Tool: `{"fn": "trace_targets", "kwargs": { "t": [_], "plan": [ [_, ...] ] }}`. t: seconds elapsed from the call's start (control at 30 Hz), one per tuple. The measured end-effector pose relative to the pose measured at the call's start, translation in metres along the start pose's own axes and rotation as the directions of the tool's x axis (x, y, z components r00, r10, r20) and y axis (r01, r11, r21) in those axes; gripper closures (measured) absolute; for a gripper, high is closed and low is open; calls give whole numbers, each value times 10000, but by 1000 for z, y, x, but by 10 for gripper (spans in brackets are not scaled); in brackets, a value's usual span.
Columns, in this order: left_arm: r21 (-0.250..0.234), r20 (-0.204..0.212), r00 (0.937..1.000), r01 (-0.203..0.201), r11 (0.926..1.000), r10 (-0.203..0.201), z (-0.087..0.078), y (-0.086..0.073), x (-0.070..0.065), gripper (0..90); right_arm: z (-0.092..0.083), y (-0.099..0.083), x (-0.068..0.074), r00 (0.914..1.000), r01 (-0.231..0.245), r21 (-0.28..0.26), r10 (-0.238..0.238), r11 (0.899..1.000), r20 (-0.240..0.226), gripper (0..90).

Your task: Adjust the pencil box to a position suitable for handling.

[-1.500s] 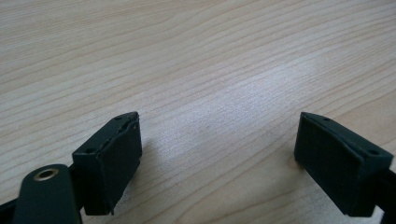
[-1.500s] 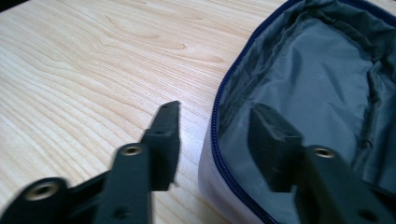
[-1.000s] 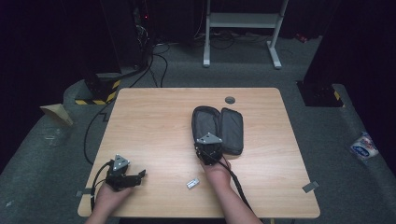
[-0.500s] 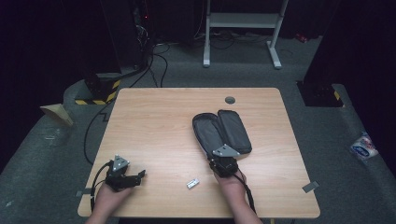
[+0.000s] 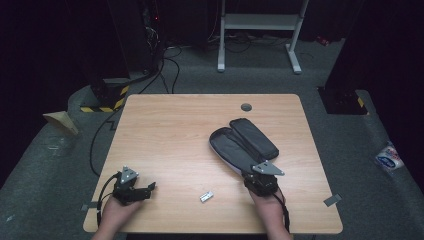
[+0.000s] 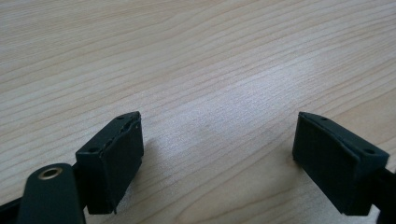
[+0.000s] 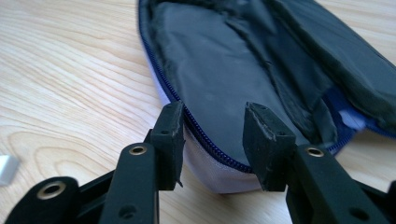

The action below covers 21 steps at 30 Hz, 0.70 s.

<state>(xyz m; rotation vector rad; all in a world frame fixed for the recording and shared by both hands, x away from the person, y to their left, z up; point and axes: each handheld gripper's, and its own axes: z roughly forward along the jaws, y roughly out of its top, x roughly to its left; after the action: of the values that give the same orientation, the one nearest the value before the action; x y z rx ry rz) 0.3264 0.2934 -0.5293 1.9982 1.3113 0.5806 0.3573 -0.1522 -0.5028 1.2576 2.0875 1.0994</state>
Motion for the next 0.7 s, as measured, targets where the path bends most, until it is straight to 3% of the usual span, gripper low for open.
{"fn": "trace_targets", "kwargs": {
  "t": [0.13, 0.47, 0.7],
  "plan": [
    [-12, -9, 10000, 3, 10000, -3, 0, 0, 0, 167, -7, -2, -10, 9995, -97, -116, 101, 9999, 308, 542],
    [-37, -42, 10000, -34, 10000, 33, 0, -1, 0, 168, -36, -11, -61, 9866, -728, -295, 763, 9969, 1442, 491],
    [-36, -42, 10000, -35, 10000, 35, 0, -1, 0, 169, -51, -7, -73, 9813, -1055, -727, 1156, 9918, 1536, 484]
  ]
}}
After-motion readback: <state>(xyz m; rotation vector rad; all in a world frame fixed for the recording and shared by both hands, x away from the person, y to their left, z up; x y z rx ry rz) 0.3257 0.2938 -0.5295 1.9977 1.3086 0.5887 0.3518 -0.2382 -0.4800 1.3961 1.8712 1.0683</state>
